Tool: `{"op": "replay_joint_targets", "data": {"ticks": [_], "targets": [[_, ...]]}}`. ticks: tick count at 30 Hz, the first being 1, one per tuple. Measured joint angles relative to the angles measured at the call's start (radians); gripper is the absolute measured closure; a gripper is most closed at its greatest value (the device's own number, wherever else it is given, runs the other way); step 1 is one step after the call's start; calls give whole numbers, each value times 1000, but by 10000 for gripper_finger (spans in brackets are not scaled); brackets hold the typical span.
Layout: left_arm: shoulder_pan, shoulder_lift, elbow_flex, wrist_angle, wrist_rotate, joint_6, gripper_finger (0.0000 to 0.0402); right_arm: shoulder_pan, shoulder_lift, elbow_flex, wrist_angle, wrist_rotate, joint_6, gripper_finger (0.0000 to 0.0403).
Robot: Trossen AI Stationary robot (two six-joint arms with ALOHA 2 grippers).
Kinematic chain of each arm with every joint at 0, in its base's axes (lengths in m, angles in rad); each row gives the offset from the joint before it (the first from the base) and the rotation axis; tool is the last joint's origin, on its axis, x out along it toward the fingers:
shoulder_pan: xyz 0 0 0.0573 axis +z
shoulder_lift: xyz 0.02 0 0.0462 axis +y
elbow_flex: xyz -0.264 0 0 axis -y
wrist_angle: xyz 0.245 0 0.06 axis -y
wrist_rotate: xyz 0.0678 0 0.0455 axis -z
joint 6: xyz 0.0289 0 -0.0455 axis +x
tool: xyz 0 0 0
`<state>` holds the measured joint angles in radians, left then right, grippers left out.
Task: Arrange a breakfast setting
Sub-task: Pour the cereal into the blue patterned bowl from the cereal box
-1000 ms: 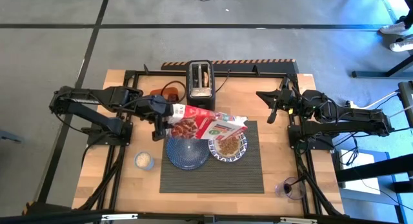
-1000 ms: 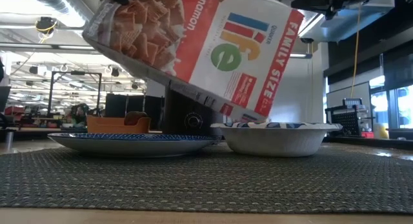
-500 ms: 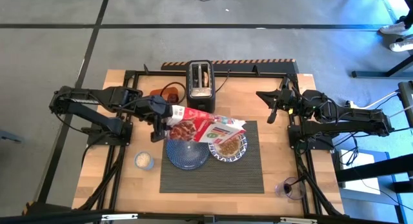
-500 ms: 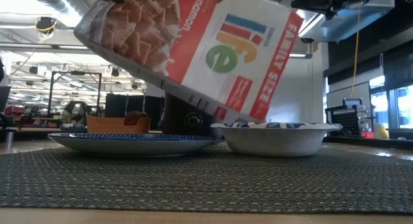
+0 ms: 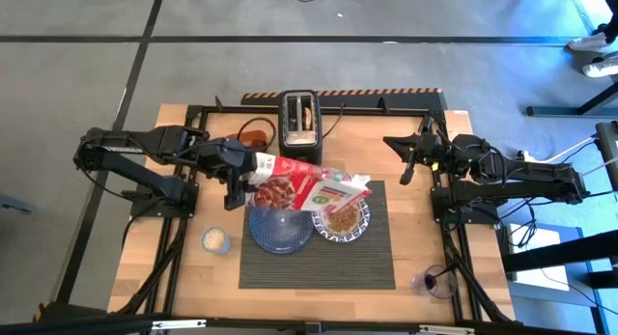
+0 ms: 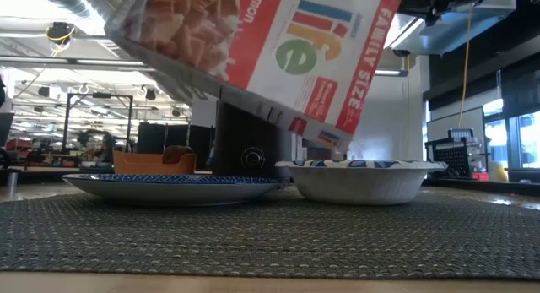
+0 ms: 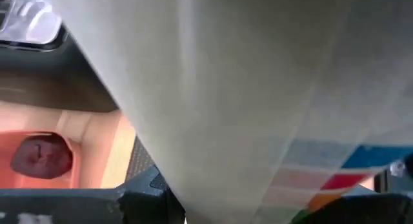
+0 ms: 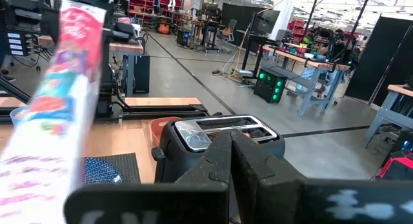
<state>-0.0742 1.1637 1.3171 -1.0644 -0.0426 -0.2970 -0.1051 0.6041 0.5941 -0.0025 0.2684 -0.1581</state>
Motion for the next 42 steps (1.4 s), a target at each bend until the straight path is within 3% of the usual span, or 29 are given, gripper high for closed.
{"op": "replay_joint_targets", "data": {"ticks": [24, 42], "targets": [[1, 11, -1, -39, -37, -14, 235, 0, 0, 0, 0, 0, 0, 403], [-9, 12, 0, -17, -6, -38, 235, 0, 0, 0, 0, 0, -3, 403]]}}
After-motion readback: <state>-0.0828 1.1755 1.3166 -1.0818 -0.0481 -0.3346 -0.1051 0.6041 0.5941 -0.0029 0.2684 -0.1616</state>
